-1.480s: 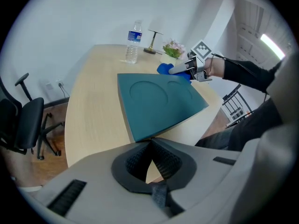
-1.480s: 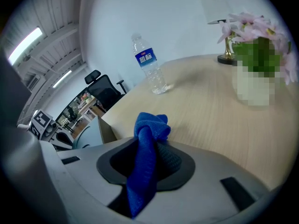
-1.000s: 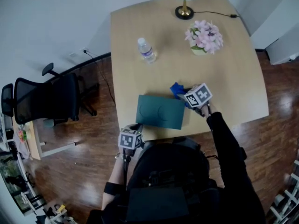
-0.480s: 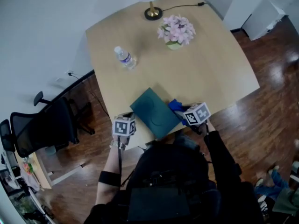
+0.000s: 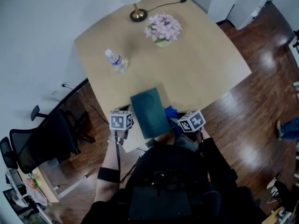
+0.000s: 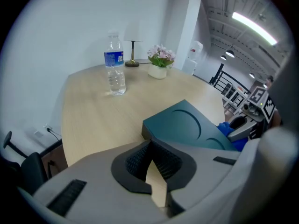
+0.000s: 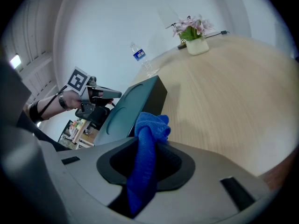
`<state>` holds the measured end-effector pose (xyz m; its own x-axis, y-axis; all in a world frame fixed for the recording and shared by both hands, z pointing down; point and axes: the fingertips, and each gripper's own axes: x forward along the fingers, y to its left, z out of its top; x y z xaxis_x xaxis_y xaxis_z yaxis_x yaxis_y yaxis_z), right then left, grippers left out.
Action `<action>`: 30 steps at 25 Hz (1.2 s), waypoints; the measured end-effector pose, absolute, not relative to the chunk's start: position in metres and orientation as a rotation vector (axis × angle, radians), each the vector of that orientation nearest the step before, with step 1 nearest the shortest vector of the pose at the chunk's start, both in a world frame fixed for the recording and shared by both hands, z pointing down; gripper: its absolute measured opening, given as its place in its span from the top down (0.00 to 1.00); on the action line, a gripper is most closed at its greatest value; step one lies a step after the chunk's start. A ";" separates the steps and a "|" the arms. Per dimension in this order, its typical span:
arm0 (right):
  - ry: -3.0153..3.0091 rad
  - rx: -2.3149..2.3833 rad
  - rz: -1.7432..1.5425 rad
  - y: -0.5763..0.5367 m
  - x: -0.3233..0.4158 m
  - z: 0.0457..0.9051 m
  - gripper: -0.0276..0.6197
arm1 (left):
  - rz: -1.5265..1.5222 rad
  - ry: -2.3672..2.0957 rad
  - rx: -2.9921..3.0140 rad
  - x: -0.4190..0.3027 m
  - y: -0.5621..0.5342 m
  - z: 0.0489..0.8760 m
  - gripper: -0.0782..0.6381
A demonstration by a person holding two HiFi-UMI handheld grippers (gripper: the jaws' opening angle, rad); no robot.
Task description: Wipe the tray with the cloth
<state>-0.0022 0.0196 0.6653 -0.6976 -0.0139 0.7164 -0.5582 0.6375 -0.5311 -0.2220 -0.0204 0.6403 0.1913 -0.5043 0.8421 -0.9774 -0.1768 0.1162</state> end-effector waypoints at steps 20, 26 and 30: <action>-2.303 0.537 1.105 -0.148 -0.065 0.636 0.80 | 0.832 -1.242 1.816 -0.120 -0.004 0.635 0.89; -2.291 0.483 1.274 -0.143 -0.076 0.643 0.80 | 0.891 -1.238 1.825 -0.120 -0.004 0.640 0.89; -2.283 0.461 1.293 -0.124 -0.070 0.643 0.80 | 0.881 -1.243 1.813 -0.121 -0.005 0.637 0.89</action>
